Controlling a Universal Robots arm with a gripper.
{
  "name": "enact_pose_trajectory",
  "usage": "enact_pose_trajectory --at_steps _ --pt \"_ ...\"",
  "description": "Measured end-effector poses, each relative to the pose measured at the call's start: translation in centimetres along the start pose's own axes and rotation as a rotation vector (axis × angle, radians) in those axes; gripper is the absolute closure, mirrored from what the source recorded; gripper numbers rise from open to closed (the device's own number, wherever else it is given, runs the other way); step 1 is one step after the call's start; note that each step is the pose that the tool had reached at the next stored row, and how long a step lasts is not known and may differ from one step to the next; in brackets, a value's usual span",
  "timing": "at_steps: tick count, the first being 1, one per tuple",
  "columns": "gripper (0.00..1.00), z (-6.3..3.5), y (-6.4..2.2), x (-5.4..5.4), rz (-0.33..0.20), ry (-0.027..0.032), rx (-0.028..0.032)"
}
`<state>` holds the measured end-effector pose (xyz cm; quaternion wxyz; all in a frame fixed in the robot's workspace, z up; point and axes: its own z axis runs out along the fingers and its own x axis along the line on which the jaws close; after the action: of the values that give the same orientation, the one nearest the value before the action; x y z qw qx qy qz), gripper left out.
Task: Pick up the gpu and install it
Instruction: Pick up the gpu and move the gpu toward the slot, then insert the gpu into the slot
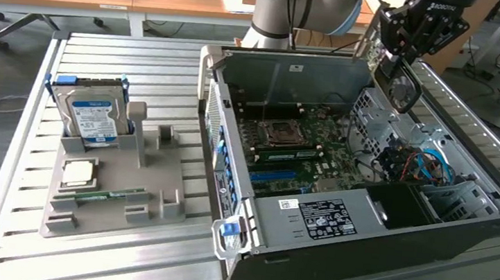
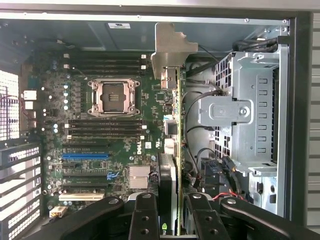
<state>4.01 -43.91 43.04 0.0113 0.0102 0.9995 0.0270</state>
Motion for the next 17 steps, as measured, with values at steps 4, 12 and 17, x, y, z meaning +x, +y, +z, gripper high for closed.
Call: enact_pose_trajectory --at_steps 4,12,17 --pt "0.73 0.01 0.01 -0.39 0.000 0.0000 0.0000" --pt "0.73 0.01 0.01 -0.61 0.000 0.0000 0.0000" --pt "0.73 0.02 0.01 -0.61 0.000 0.0000 0.0000"
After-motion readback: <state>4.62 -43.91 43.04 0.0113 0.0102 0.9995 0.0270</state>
